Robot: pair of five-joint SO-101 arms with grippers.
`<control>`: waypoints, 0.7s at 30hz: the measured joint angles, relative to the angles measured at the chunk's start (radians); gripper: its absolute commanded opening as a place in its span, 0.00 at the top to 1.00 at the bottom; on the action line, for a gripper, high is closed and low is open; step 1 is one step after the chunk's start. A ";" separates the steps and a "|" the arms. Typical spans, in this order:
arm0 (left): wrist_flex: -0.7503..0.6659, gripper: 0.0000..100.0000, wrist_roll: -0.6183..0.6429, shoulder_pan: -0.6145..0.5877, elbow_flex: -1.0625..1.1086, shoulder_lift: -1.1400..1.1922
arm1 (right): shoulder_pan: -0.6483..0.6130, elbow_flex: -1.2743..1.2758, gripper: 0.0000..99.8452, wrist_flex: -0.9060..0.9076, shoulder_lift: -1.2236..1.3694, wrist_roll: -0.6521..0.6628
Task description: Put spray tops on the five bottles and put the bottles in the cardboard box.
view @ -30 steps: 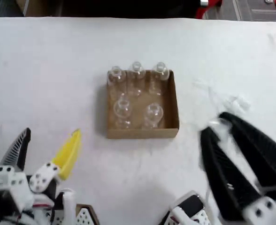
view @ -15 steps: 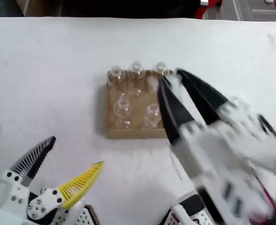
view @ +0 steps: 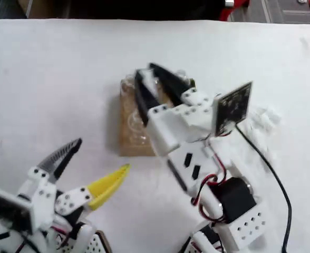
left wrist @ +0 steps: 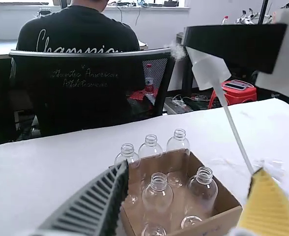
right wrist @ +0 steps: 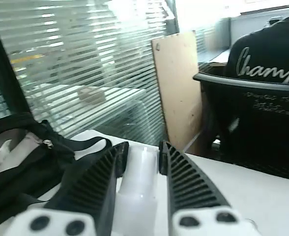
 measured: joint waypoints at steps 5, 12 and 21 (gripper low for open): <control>-0.031 0.58 0.058 0.000 0.020 0.000 | -0.103 0.002 0.98 0.000 -0.002 0.000; -0.037 0.58 0.066 0.000 0.083 0.000 | -0.115 0.002 0.98 0.055 -0.002 0.000; -0.121 0.58 0.069 -0.078 0.183 0.000 | -0.114 -0.101 0.98 0.264 -0.003 0.003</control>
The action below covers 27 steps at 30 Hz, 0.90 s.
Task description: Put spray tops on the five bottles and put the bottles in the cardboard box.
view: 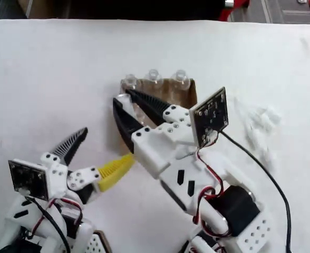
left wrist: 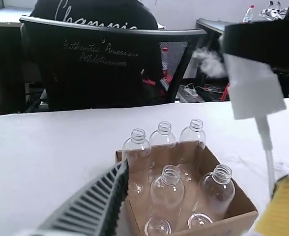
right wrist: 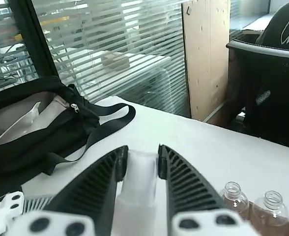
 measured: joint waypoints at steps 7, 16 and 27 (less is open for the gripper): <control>-0.003 0.58 0.003 -0.011 0.000 0.000 | 0.000 -0.032 0.98 0.072 -0.012 0.000; -0.003 0.58 0.003 -0.014 0.037 0.000 | 0.000 -0.034 0.98 0.089 -0.133 0.000; -0.003 0.58 0.003 -0.017 0.037 0.000 | -0.002 -0.034 0.98 0.127 -0.147 0.120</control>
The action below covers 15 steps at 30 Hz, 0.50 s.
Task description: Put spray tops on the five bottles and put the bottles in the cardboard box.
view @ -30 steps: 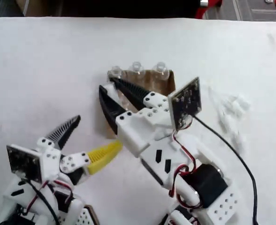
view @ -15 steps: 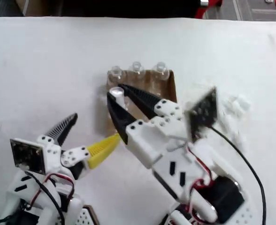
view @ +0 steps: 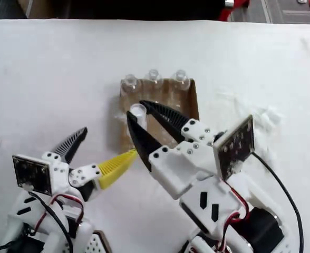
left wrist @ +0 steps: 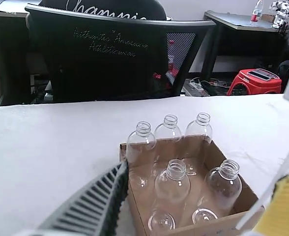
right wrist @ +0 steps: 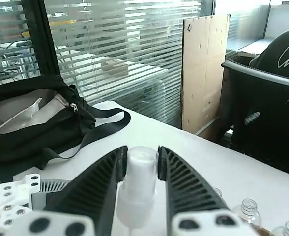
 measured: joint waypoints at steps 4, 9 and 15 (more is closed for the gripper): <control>0.000 0.58 0.000 0.000 0.000 0.000 | 0.000 0.000 0.98 0.000 0.000 0.021; 0.000 0.58 0.000 0.000 0.000 0.000 | 0.000 0.000 0.98 0.000 0.002 0.023; 0.000 0.58 0.000 0.000 0.000 0.000 | 0.000 0.000 0.98 0.000 0.002 0.031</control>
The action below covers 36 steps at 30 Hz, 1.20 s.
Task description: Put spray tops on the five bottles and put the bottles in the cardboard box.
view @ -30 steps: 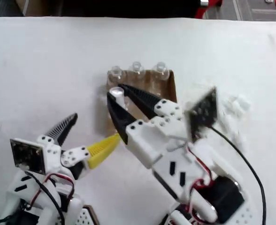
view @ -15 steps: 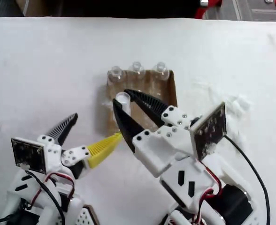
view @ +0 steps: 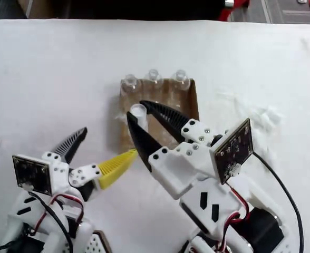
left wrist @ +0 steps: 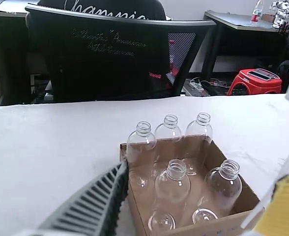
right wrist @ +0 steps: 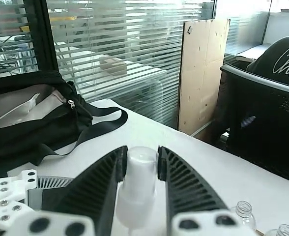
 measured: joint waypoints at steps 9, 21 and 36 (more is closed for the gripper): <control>0.000 0.58 0.000 0.000 0.000 0.000 | 0.000 0.000 0.98 -0.002 0.000 0.002; 0.000 0.58 0.000 -0.003 0.026 0.002 | 0.000 0.000 0.98 -0.040 -0.003 0.006; 0.000 0.58 0.000 -0.005 0.026 0.002 | 0.000 0.000 0.98 -0.040 -0.003 0.307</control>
